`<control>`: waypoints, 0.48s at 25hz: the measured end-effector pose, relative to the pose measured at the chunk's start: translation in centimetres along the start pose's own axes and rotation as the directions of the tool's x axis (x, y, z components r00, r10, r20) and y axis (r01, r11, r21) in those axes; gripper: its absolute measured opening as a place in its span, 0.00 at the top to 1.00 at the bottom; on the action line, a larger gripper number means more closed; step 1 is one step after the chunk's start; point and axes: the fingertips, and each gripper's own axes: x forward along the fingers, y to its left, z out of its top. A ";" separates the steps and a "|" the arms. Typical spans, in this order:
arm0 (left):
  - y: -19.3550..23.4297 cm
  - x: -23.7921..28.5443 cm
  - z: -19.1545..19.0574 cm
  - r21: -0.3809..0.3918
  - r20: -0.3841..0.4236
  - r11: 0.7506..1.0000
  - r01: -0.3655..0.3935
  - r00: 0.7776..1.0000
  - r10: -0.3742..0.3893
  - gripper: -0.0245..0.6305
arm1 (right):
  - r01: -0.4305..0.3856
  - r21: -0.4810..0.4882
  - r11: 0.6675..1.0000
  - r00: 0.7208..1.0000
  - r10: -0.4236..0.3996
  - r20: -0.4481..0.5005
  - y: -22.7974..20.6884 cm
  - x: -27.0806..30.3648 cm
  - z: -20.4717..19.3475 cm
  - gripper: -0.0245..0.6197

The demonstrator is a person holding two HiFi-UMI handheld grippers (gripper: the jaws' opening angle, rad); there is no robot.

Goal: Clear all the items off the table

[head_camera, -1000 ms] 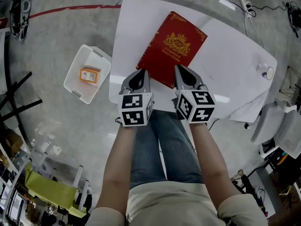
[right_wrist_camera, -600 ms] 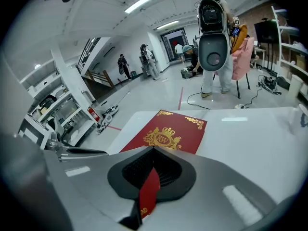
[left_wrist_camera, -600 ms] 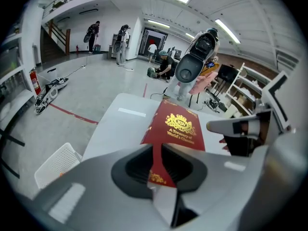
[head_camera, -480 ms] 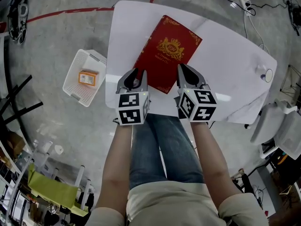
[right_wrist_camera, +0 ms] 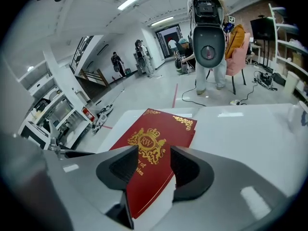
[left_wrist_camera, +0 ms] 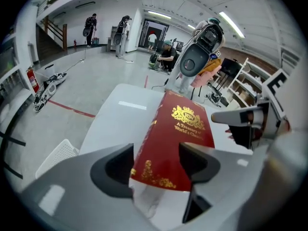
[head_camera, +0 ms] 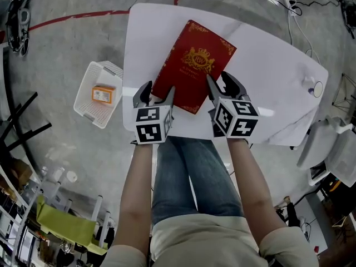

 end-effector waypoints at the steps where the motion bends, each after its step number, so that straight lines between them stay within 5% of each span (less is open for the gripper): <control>1: 0.0 0.3 -0.1 -0.002 -0.010 1.000 0.004 1.000 -0.004 0.50 | 0.002 0.002 1.000 1.000 -0.002 -0.006 -0.2 0.2 0.0 0.63; 12: 0.6 2.1 -0.7 -0.053 -0.055 0.997 0.051 0.997 -0.054 0.37 | 0.030 0.043 0.999 0.998 -0.027 -0.059 -2.1 2.5 -0.8 0.43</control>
